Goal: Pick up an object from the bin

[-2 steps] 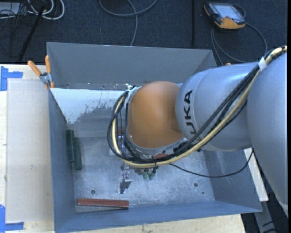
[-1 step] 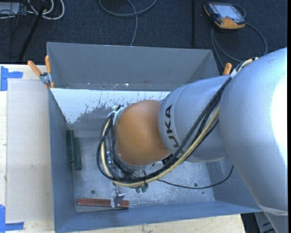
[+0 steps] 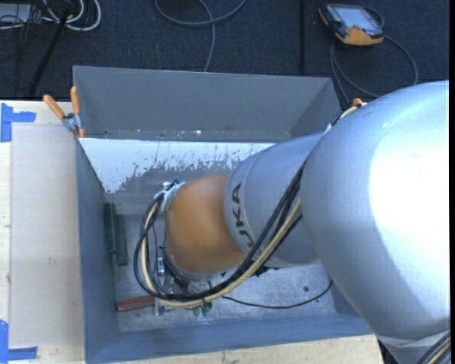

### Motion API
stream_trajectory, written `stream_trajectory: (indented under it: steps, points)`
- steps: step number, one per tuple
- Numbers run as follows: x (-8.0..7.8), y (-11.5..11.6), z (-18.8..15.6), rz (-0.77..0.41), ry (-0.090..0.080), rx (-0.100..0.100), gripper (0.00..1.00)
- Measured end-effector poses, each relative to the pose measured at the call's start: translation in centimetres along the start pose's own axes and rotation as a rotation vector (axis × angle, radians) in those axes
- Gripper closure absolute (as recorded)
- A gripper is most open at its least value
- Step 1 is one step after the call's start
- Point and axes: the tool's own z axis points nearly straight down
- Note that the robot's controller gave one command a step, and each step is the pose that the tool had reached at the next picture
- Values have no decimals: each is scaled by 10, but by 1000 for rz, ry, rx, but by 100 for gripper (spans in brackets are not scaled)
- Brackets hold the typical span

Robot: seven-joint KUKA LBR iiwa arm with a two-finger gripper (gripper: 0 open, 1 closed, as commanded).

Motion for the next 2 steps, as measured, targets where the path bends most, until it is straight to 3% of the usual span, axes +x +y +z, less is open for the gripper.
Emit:
stream_trajectory:
  steps: [1, 2]
  points:
    - [0, 0, 0, 1, 0, 0, 100]
    - [1, -18, -117, 5, 2, 1, 100]
